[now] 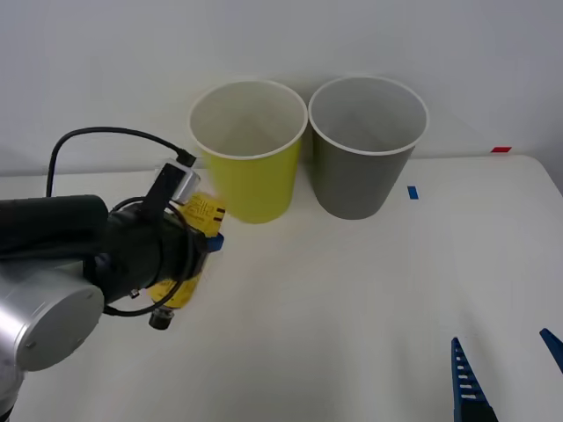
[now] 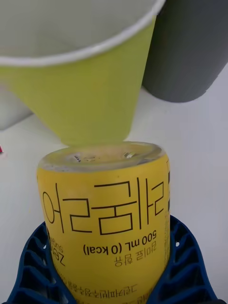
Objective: Put cans in the gray bin and PET bottles in the light green bin.
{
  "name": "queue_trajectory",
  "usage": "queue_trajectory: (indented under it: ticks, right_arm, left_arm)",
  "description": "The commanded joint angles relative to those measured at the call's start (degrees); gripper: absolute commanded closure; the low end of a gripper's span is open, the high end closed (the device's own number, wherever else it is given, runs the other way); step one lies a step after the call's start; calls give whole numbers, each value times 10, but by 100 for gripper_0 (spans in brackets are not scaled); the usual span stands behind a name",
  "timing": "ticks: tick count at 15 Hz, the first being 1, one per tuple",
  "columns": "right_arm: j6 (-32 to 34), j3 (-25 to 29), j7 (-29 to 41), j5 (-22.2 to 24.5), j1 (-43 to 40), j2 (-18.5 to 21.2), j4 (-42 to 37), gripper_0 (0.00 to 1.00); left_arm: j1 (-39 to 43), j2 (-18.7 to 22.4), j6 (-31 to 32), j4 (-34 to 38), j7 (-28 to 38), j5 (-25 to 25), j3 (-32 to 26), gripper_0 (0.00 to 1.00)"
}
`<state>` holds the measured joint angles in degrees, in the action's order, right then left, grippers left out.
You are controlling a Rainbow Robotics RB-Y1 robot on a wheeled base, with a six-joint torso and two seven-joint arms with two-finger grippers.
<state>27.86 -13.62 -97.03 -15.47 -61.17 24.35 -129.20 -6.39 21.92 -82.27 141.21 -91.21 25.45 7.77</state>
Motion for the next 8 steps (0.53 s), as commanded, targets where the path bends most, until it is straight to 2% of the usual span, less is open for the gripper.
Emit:
queue_trajectory:
  ticks: [1,5,8]
  right_arm:
    - [0,0,0,0,0,0,0,0]
    - [0,0,0,0,0,0,0,0]
    - [0,0,0,0,0,0,0,0]
  left_arm:
    - [7,1,4,57,-20,58,-65,100]
    - [5,-47,4,88,-99,118,-144,100]
    - [-15,-68,5,88,-99,119,-163,100]
